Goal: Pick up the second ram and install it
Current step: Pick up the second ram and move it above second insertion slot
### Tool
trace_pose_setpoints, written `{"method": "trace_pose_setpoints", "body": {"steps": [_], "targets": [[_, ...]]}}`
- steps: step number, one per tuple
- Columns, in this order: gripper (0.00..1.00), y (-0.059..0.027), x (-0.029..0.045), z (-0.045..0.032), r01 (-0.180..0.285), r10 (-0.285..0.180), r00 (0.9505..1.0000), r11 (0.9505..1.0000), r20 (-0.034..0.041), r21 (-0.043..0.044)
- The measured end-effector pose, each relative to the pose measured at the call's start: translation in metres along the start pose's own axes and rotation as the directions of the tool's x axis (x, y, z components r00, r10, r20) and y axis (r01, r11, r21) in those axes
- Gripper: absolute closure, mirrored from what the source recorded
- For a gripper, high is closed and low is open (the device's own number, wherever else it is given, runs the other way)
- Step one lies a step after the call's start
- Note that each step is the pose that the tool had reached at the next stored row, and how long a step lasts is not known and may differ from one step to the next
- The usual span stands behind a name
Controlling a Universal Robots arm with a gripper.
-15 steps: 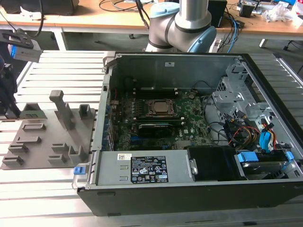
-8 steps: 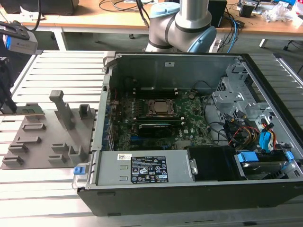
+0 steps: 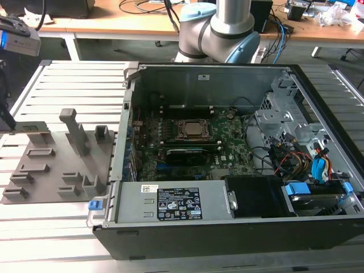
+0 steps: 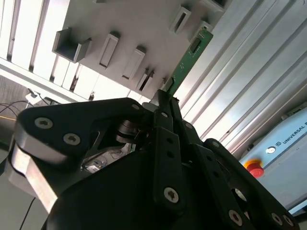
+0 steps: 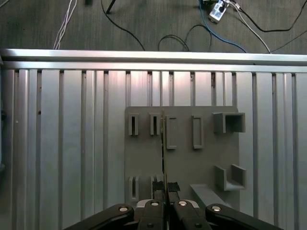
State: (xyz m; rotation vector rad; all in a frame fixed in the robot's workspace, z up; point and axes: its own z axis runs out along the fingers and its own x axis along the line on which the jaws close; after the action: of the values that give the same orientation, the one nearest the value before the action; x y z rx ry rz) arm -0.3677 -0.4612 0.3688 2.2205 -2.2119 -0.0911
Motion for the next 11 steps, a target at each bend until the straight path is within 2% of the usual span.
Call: {"method": "trace_pose_setpoints", "body": {"steps": [1, 6, 11], "targets": [[0.86, 0.0002, -0.0002, -0.0041, 0.0, 0.0, 1.0, 1.0, -0.0001, -0.0001], [0.86, 0.0006, -0.0006, -0.0147, 0.0, 0.0, 1.0, 1.0, -0.0005, 0.0], [0.86, 0.0015, -0.0013, -0.0334, 0.0, 0.0, 1.0, 1.0, -0.0009, 0.0]]}}
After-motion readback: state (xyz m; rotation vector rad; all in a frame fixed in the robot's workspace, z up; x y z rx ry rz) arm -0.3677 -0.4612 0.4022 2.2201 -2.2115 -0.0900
